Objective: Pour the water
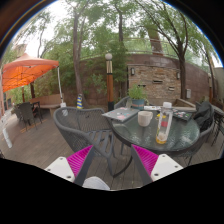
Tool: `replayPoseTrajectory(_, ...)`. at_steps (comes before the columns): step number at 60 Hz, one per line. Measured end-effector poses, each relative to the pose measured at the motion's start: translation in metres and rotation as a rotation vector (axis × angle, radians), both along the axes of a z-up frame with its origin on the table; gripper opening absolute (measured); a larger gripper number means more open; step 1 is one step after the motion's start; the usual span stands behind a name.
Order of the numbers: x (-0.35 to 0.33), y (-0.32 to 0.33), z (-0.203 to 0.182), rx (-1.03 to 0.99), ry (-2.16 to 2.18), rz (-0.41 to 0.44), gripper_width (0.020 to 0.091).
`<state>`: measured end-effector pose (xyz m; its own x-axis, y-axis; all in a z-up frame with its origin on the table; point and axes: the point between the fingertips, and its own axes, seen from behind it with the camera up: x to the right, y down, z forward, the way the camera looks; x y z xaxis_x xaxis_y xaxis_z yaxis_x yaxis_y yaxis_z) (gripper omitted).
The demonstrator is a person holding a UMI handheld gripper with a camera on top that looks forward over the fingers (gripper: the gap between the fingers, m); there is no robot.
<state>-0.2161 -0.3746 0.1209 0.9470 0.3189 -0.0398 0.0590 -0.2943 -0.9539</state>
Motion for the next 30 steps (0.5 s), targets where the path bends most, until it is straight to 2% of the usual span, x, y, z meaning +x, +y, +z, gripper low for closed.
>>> replayPoseTrajectory(15,0.032,0.031,-0.009,0.007,0.009,-0.069,0.0821)
replayPoseTrajectory(23,0.080,0.071,-0.019,0.025,0.012,-0.130,0.0818)
replayPoseTrajectory(30,0.140,0.107,-0.023,0.059,-0.009,-0.225,0.0821)
